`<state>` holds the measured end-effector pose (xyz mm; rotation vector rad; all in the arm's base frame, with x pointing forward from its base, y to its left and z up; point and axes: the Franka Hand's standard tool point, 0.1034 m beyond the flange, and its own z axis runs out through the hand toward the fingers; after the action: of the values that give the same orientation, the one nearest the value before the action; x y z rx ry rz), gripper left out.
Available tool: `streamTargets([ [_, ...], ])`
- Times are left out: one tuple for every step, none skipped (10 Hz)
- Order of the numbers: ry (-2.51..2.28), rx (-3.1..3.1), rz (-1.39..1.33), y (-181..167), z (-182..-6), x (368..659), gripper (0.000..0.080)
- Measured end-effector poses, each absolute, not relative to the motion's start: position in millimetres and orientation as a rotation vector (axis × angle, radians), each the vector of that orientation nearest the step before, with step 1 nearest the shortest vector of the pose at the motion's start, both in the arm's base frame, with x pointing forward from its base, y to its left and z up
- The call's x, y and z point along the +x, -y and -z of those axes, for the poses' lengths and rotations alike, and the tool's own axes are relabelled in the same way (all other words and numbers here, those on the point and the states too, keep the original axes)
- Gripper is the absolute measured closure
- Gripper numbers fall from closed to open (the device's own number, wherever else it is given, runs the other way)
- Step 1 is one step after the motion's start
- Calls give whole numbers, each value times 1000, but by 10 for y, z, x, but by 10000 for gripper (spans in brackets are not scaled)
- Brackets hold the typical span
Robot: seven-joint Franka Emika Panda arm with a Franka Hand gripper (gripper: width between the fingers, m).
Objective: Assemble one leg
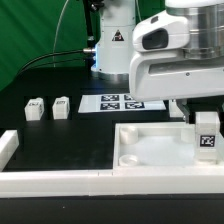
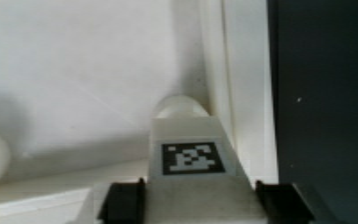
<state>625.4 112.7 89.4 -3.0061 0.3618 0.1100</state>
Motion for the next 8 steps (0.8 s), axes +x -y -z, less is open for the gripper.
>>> streamTargets([
  [-564,-2974,-111,-1145,-894,6251,505],
  [-713,-2940,-112,-1146,-892,6255,505],
  [-901,-2891,-114,-1149,-891,6260,505],
  [-1066,-2835,-122,-1151,-891,6264,505],
  [-1213,-2772,-134,-1151,-888,6267,505],
  [-1373,-2694,-148,-1155,-887,6269,505],
  [-1550,-2594,-162,-1163,-885,6273,505],
  [-1687,-2510,-172,-1169,-884,6275,505],
])
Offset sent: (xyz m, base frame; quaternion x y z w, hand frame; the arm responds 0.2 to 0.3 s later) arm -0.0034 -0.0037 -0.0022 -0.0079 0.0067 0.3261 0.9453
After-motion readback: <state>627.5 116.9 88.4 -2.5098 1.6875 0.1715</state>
